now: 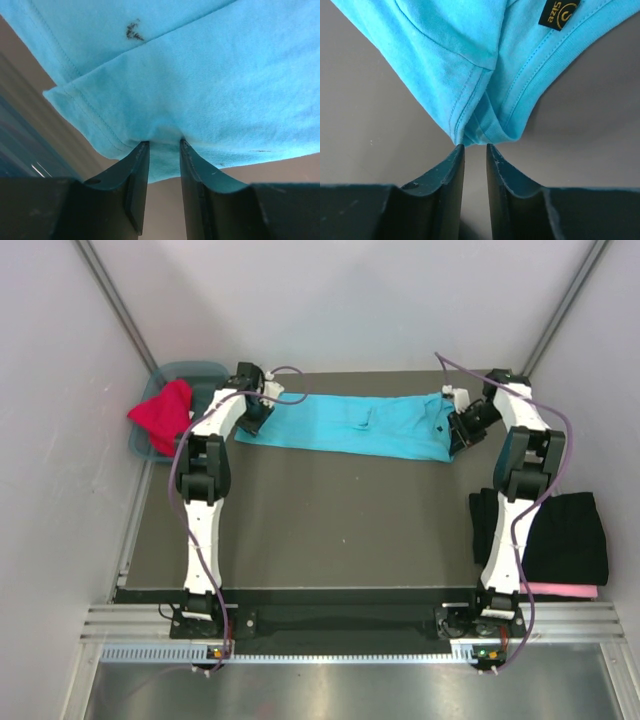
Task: Fold and stack the t-shirts
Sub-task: Fold the tshirt
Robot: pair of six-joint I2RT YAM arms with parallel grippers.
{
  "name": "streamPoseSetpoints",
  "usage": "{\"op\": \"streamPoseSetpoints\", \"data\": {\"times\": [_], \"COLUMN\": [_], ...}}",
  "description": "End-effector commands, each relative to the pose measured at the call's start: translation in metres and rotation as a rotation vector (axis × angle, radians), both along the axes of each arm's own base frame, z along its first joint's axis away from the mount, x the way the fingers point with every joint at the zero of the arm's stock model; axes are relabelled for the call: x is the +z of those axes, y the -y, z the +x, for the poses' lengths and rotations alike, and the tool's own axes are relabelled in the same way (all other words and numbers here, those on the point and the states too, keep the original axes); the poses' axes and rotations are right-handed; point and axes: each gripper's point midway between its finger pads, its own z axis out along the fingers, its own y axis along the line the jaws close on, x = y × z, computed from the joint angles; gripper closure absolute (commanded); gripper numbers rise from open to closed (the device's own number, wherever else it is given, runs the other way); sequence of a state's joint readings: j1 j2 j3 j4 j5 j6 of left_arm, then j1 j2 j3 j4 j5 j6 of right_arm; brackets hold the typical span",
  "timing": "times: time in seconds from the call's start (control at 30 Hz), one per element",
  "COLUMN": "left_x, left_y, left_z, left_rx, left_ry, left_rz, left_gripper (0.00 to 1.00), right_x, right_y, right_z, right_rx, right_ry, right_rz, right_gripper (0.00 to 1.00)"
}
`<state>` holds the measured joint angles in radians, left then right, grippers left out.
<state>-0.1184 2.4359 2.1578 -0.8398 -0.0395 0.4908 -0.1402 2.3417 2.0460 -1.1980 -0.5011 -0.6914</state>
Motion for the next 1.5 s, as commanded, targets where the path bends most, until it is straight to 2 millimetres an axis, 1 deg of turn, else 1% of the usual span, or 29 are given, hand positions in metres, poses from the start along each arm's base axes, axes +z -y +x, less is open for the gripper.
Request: {"op": "streamPoseSetpoints", "data": {"times": [0.0,0.03,0.07,0.1,0.13,0.17,0.2,0.23,0.27,0.3,0.37,0.4,0.47,0.5,0.57,0.6,0.63,0.7,0.87,0.9,0.93,1.1,1.2,1.23,1.3,1.37,1.43,1.47], "left_x": [0.049,0.058,0.077,0.091,0.095,0.096,0.092,0.087,0.083,0.075,0.065,0.064,0.056,0.055,0.044,0.043,0.036,0.033,0.012,0.012,0.007,-0.003,-0.013,-0.02,-0.023,-0.031,-0.036,-0.036], "left_y": [0.004,0.01,0.013,0.016,0.017,0.019,0.018,0.017,0.016,0.014,0.01,0.009,0.007,0.008,0.007,0.007,0.007,0.007,0.004,0.004,0.004,0.004,0.006,0.006,0.007,0.007,0.01,0.011], "left_z": [0.01,0.011,0.011,0.011,0.01,0.007,0.0,-0.007,-0.013,-0.026,-0.033,-0.035,-0.041,-0.041,-0.042,-0.04,-0.039,-0.034,-0.029,-0.028,-0.028,-0.029,-0.037,-0.044,-0.05,-0.06,-0.067,-0.07], "left_rx": [-0.068,-0.116,-0.145,-0.19,-0.218,-0.252,-0.324,-0.368,-0.412,-0.448,-0.505,-0.536,-0.545,-0.556,-0.561,-0.565,-0.565,-0.562,-0.564,-0.56,-0.558,-0.541,-0.541,-0.542,-0.537,-0.535,-0.534,-0.53], "left_ry": [0.106,0.124,0.156,0.184,0.189,0.183,0.154,0.121,0.092,0.029,-0.017,-0.033,-0.071,-0.075,-0.1,-0.1,-0.111,-0.103,-0.128,-0.129,-0.138,-0.166,-0.207,-0.24,-0.267,-0.313,-0.342,-0.352], "left_rz": [-0.047,-0.064,-0.068,-0.066,-0.062,-0.05,-0.012,0.01,0.033,0.046,0.077,0.089,0.088,0.088,0.091,0.093,0.093,0.098,0.108,0.106,0.106,0.092,0.07,0.059,0.043,0.027,0.002,-0.007], "left_gripper": [0.63,0.62,0.6,0.54,0.48,0.45,0.41,0.41,0.41,0.41,0.42,0.42,0.42,0.42,0.43,0.43,0.43,0.43,0.42,0.42,0.42,0.44,0.5,0.56,0.6,0.68,0.78,0.88], "right_x": [0.044,0.05,0.059,0.063,0.064,0.065,0.064,0.067,0.064,0.064,0.065,0.066,0.067,0.07,0.071,0.073,0.074,0.074,0.078,0.078,0.079,0.078,0.076,0.075,0.076,0.076,0.077,0.077], "right_y": [0.009,0.01,0.012,0.012,0.012,0.011,0.01,0.007,0.004,0.002,-0.003,-0.005,-0.008,-0.009,-0.01,-0.01,-0.011,-0.01,-0.014,-0.014,-0.015,-0.02,-0.024,-0.025,-0.028,-0.03,-0.031,-0.032], "right_z": [0.009,0.01,0.014,0.017,0.017,0.022,0.024,0.028,0.03,0.032,0.037,0.038,0.041,0.041,0.041,0.041,0.042,0.042,0.042,0.043,0.043,0.043,0.043,0.043,0.044,0.046,0.048,0.049], "right_rx": [0.012,0.017,0.016,0.003,-0.009,-0.02,-0.029,-0.036,-0.055,-0.062,-0.061,-0.057,-0.053,-0.052,-0.051,-0.051,-0.05,-0.051,-0.05,-0.049,-0.047,-0.04,-0.035,-0.034,-0.027,-0.025,-0.027,-0.027], "right_ry": [0.104,0.12,0.155,0.174,0.17,0.185,0.184,0.193,0.182,0.181,0.192,0.194,0.206,0.212,0.214,0.216,0.221,0.222,0.23,0.232,0.237,0.231,0.228,0.225,0.23,0.233,0.239,0.242], "right_rz": [-0.017,-0.022,-0.035,-0.039,-0.034,-0.027,-0.017,-0.004,0.02,0.028,0.039,0.038,0.04,0.041,0.043,0.043,0.044,0.043,0.047,0.046,0.044,0.048,0.05,0.05,0.052,0.052,0.056,0.058], "right_gripper": [0.74,0.73,0.73,0.72,0.72,0.71,0.71,0.71,0.71,0.71,0.71,0.71,0.7,0.7,0.7,0.7,0.71,0.7,0.7,0.7,0.7,0.7,0.7,0.7,0.7,0.7,0.7,0.7]}}
